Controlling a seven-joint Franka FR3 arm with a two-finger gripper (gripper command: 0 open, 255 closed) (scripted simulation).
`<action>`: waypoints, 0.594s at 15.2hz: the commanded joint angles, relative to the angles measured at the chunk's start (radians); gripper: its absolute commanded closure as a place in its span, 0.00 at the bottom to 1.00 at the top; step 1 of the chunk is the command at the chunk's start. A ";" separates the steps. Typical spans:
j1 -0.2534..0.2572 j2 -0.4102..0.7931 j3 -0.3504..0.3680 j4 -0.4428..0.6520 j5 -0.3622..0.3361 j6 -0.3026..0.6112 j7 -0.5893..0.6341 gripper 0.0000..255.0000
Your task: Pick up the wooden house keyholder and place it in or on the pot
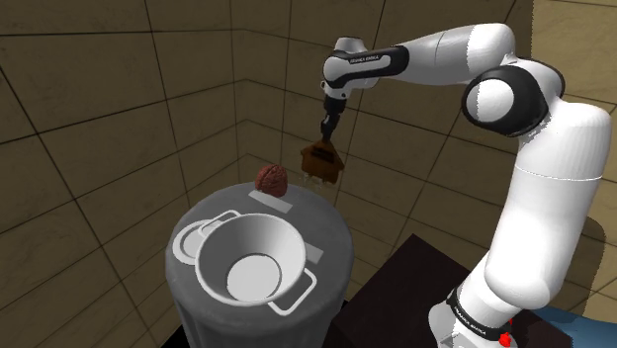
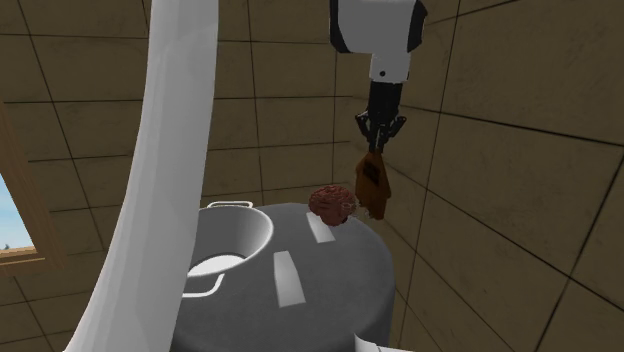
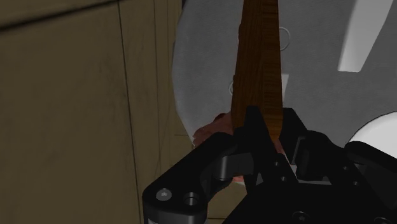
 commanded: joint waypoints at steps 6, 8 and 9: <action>-0.001 -0.011 -0.001 0.081 -0.004 -0.092 0.008 1.00; -0.001 -0.012 -0.001 0.106 -0.005 -0.118 0.010 1.00; -0.001 -0.013 -0.001 0.119 -0.005 -0.131 0.011 1.00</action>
